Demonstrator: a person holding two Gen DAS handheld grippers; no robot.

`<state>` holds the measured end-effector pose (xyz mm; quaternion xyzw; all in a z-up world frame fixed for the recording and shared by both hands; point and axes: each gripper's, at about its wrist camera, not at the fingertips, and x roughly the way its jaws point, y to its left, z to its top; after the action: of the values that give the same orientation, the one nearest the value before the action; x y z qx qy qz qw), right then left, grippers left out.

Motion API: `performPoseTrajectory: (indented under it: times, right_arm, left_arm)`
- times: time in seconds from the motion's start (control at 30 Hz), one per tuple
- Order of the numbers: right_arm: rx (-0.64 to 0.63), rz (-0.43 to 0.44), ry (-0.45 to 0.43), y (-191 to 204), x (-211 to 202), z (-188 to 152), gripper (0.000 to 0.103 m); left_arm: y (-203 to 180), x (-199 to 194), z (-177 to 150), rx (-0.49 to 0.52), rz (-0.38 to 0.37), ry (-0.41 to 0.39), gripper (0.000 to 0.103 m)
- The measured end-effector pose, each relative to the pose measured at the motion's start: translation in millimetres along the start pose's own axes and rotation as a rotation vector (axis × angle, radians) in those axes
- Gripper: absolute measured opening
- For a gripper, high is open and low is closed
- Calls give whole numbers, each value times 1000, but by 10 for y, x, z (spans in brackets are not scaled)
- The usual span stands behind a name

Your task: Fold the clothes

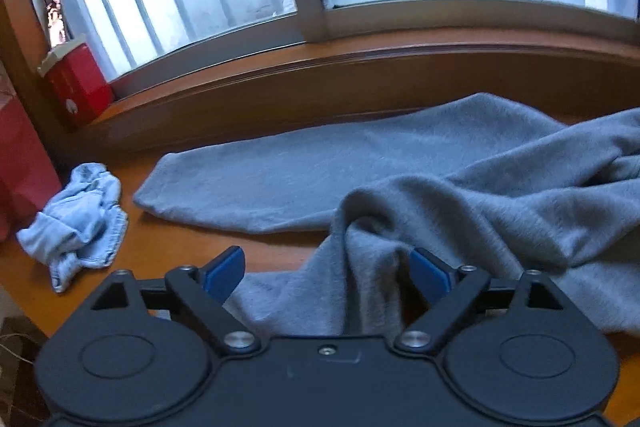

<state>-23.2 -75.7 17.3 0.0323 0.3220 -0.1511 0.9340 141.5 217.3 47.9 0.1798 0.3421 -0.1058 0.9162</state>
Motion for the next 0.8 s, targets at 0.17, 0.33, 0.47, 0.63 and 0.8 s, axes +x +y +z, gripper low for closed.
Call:
performPoseTrajectory:
  times: [0.17, 0.33, 0.47, 0.63, 0.8]
  right_arm:
    - [-70, 94, -4, 340, 120, 62, 83]
    - [-91, 149, -9, 669, 267, 212, 83]
    - [-116, 181, -19, 1038, 378, 392, 83]
    - [-56, 272, -1, 1515, 585, 547, 83]
    - [-25, 344, 35, 1919, 707, 569, 83]
  left_arm:
    - [255, 19, -104, -22, 44, 32, 92]
    - [563, 179, -153, -36, 54, 53, 92]
    - [720, 365, -88, -25, -23, 62, 92]
    - [805, 582, 39, 14, -108, 53, 92]
    - [940, 651, -11, 33, -301, 70, 92]
